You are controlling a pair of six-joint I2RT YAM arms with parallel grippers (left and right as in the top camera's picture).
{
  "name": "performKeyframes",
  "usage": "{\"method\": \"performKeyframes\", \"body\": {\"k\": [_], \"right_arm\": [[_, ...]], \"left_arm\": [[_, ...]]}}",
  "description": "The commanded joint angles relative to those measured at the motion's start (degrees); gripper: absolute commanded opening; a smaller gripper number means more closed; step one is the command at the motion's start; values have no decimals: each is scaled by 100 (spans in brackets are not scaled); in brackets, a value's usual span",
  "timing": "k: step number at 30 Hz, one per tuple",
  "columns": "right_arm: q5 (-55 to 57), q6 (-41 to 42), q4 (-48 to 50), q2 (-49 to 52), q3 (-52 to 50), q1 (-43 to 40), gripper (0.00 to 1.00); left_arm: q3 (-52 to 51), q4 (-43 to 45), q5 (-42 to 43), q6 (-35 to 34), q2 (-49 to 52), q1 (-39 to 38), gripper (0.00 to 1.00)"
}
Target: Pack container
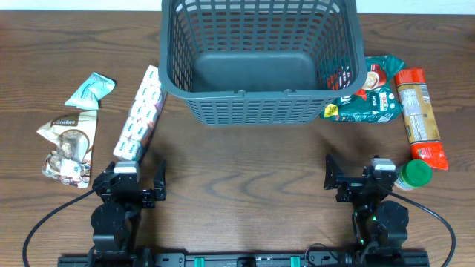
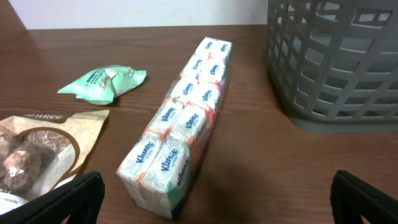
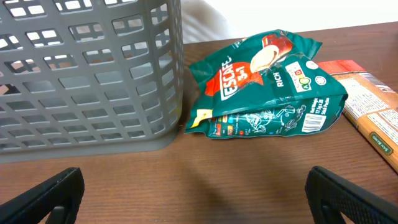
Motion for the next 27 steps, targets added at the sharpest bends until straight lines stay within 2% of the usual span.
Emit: {"method": "performKeyframes", "body": {"k": [1,27], "right_arm": [[0,-103,13,-50,-50,87,99],[0,-103,13,-50,-50,87,99]], "left_arm": [[-15,11,11,74,-39,35,99],[-15,11,11,74,-39,35,99]]}}
